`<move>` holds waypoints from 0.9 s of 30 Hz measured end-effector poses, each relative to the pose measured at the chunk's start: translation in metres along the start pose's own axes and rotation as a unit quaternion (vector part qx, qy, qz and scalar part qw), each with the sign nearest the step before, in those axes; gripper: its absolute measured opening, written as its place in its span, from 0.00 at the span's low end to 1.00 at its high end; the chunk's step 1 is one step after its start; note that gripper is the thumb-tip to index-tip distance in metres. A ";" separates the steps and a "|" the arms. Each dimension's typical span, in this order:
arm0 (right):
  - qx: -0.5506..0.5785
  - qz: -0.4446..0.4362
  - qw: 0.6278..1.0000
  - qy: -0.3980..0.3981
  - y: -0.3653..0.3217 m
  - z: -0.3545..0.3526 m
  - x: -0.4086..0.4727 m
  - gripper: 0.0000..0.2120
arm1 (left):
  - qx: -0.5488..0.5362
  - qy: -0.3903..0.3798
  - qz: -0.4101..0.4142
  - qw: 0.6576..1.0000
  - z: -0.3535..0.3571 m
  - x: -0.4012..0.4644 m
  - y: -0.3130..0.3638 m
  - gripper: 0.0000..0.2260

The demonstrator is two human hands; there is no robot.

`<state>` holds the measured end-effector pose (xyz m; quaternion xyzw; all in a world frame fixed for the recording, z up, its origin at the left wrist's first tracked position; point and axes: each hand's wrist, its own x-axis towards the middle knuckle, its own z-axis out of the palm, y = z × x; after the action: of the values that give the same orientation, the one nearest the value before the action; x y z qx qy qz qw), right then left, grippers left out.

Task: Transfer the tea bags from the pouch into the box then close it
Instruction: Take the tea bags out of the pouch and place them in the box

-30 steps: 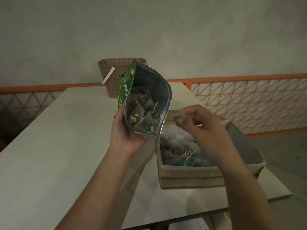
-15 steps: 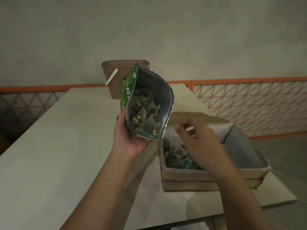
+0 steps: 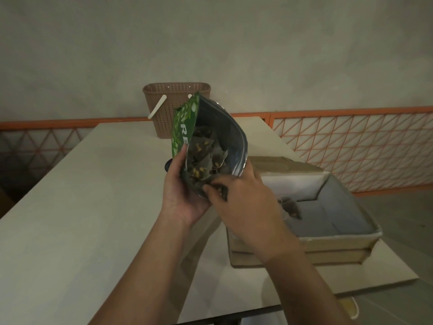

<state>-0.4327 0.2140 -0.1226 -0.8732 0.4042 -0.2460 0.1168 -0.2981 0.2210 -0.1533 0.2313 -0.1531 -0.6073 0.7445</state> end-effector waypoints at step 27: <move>0.498 0.039 0.851 0.163 0.047 -0.051 -0.006 0.07 | 0.021 -0.019 -0.021 0.999 0.005 0.003 -0.001 0.24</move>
<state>-0.4930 0.1880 -0.1000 -0.6294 0.2745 -0.5482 0.4775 -0.3013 0.2175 -0.1499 0.2384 -0.1746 -0.6235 0.7239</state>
